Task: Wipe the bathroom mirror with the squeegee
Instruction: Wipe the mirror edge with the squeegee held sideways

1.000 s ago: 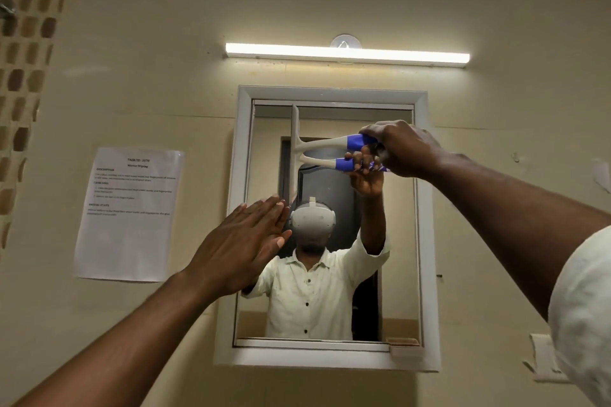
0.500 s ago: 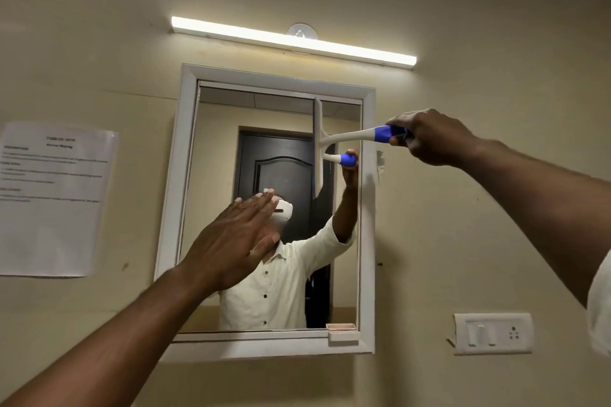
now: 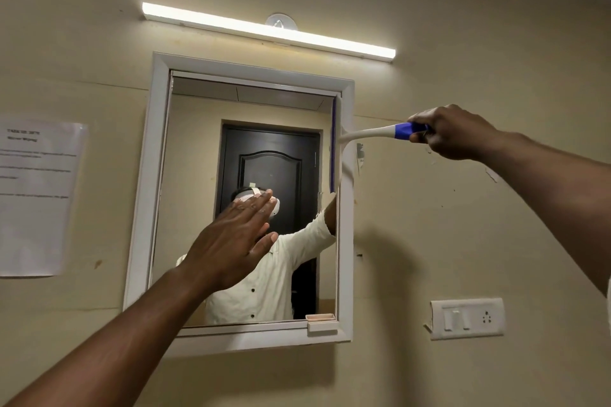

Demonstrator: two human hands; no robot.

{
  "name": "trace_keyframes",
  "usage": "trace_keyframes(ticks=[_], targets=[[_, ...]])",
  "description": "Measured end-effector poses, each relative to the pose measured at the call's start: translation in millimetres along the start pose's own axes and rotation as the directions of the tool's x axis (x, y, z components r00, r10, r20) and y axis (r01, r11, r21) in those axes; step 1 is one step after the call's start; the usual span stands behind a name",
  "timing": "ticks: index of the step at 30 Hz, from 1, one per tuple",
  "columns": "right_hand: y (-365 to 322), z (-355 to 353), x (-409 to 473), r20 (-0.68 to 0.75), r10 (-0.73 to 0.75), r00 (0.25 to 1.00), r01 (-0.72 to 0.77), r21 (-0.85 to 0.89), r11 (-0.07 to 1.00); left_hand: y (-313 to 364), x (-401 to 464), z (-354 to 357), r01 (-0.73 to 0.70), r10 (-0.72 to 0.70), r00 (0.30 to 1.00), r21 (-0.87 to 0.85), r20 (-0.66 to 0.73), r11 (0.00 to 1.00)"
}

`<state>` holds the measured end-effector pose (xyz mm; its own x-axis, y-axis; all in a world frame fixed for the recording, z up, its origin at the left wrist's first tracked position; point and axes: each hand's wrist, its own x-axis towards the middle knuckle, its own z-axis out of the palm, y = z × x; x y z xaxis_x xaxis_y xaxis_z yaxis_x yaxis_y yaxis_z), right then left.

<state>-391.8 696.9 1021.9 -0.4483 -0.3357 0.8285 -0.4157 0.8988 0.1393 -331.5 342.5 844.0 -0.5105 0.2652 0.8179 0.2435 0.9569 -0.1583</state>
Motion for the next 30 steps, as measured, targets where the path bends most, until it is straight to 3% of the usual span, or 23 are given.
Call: trace_keyframes(ticks=[9, 15, 24, 30], targets=[[-1, -4, -5, 0.018, 0.018, 1.0, -0.018, -0.013, 1.0, 12, -6, -2, 0.0, 0.0, 1.0, -0.02, 0.006, 1.0], [-18, 1, -6, -0.068, -0.061, 0.996, 0.07, 0.146, 0.987, -2, -22, -14, 0.041, -0.043, 0.998, 0.033, 0.054, 0.999], [-147, 61, -13, -0.057, -0.277, 0.959, 0.281, 0.295, 0.913, -45, -74, -60, 0.149, -0.156, 0.987, 0.146, 0.035, 0.978], [-209, 92, -15, -0.114, -0.341, 0.933, 0.359, 0.359, 0.862, -76, -110, -85, 0.232, -0.256, 0.964, 0.246, 0.072, 0.941]])
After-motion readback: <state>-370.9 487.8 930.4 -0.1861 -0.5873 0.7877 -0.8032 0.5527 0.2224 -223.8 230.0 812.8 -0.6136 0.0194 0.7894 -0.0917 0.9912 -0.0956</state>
